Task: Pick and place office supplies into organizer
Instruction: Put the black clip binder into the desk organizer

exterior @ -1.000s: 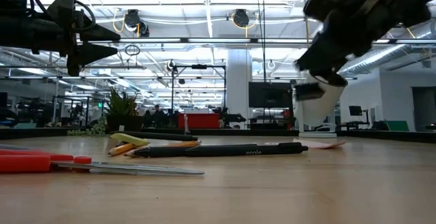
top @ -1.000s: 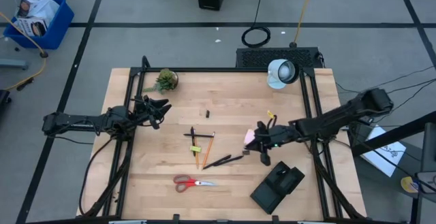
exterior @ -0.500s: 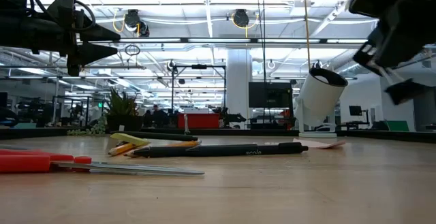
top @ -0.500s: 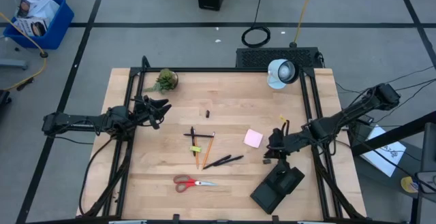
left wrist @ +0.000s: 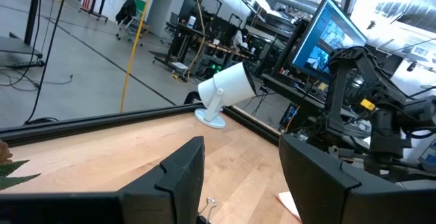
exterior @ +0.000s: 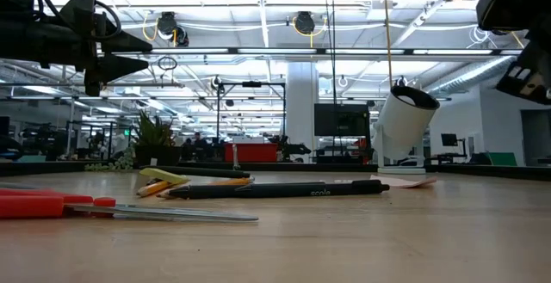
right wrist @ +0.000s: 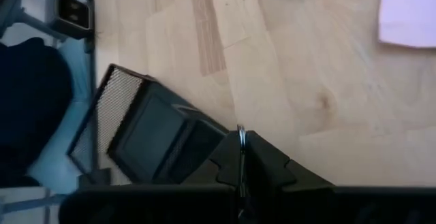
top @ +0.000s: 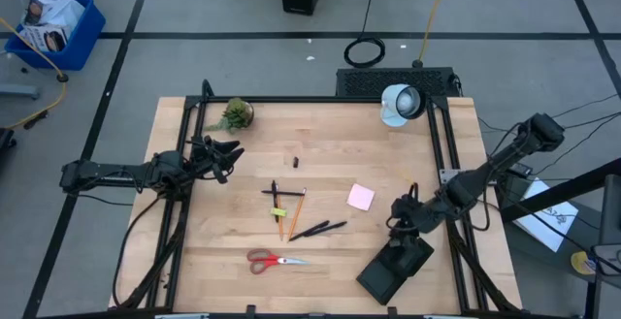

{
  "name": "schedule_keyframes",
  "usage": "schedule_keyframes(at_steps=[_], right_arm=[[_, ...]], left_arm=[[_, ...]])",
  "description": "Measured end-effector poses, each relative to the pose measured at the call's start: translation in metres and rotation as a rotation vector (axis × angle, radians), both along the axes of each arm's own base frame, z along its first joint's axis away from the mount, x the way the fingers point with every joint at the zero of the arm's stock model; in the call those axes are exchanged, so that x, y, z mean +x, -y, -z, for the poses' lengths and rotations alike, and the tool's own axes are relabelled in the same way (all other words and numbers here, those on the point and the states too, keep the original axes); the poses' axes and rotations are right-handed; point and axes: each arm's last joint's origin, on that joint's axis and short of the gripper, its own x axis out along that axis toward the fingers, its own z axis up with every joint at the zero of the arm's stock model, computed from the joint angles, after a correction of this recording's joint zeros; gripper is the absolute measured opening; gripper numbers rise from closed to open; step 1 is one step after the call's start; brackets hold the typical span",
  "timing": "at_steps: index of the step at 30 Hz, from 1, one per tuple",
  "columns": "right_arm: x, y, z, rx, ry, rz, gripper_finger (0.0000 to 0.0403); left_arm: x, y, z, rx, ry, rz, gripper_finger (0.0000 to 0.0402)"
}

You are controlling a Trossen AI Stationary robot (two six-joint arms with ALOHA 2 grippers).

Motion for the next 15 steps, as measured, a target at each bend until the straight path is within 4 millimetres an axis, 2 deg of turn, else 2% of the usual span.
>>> schedule_keyframes(at_steps=[4,9,15], right_arm=[[-0.002,-0.001,0.008,0.023,0.0,0.018,0.0006],[-0.01,0.003,0.032,0.109,-0.06,0.059,0.0014],[-0.015,0.007,0.053,0.237,0.041,0.082,0.0039]], left_arm=[[0.0,0.0,0.0,0.0,-0.002,0.0,0.0196],[0.0,0.0,0.0,-0.001,-0.002,0.0,0.0196],[0.0,0.0,0.001,0.001,-0.013,-0.019,0.0196]])
